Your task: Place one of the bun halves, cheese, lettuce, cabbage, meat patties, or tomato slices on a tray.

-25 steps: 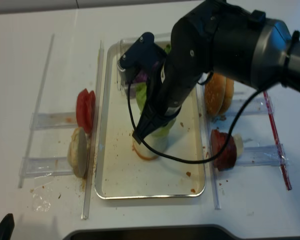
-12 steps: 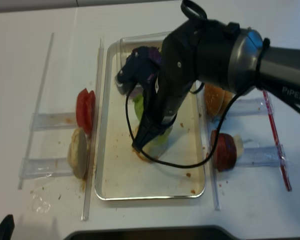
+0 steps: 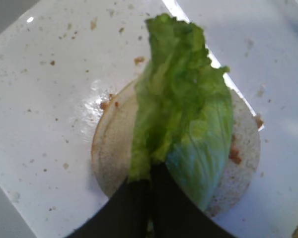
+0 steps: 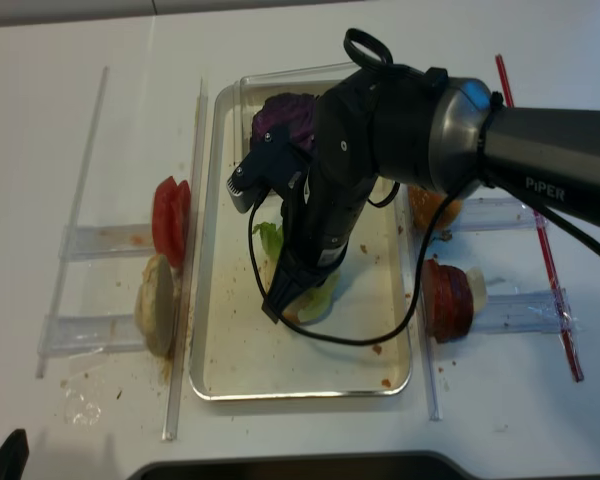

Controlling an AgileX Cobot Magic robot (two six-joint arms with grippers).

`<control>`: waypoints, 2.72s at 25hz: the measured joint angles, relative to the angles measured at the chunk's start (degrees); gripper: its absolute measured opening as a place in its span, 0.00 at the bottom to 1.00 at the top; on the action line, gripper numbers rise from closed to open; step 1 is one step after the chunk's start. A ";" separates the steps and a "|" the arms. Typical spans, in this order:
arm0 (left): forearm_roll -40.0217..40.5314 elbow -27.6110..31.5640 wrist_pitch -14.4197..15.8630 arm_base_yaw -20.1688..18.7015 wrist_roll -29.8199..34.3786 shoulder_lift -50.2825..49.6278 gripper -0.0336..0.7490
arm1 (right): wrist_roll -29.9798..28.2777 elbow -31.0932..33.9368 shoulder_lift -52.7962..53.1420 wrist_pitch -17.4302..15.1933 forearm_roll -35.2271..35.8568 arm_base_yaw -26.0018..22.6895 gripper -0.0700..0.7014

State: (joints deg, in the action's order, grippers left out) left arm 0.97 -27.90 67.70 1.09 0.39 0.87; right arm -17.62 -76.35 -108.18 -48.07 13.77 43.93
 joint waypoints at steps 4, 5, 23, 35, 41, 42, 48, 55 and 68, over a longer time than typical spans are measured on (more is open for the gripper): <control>0.00 0.00 0.00 0.00 0.00 0.00 0.67 | 0.41 0.00 0.00 0.00 -0.84 0.00 0.15; 0.00 0.00 0.00 0.00 0.00 0.00 0.67 | 0.52 0.00 0.00 0.00 -0.96 0.00 0.17; 0.00 0.00 0.00 0.00 0.00 0.00 0.67 | 0.21 0.00 0.50 -2.44 0.93 0.00 0.64; 0.00 0.00 0.00 0.00 0.00 0.00 0.67 | 0.21 -2.92 1.42 -4.72 2.63 0.12 0.64; 0.00 0.00 0.00 0.00 0.00 0.00 0.67 | 0.21 -5.07 1.42 -8.04 4.59 0.12 0.64; 0.00 0.00 0.00 0.00 0.00 0.00 0.67 | 0.21 -5.49 1.42 -8.32 4.59 0.12 0.64; 0.00 0.00 0.00 0.00 0.00 0.00 0.67 | 0.21 -6.10 1.42 -8.69 4.83 0.12 0.64; 0.00 0.00 0.00 0.00 0.00 0.00 0.67 | 0.95 -13.08 1.42 -15.22 4.00 0.12 0.64; 0.00 0.00 0.00 -0.36 0.00 0.00 0.67 | 11.65 -33.81 2.26 -23.18 -2.71 0.12 0.64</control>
State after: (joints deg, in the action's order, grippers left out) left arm 0.97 -27.90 67.70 0.73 0.39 0.87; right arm -5.97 -110.16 -105.92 -71.26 11.06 44.05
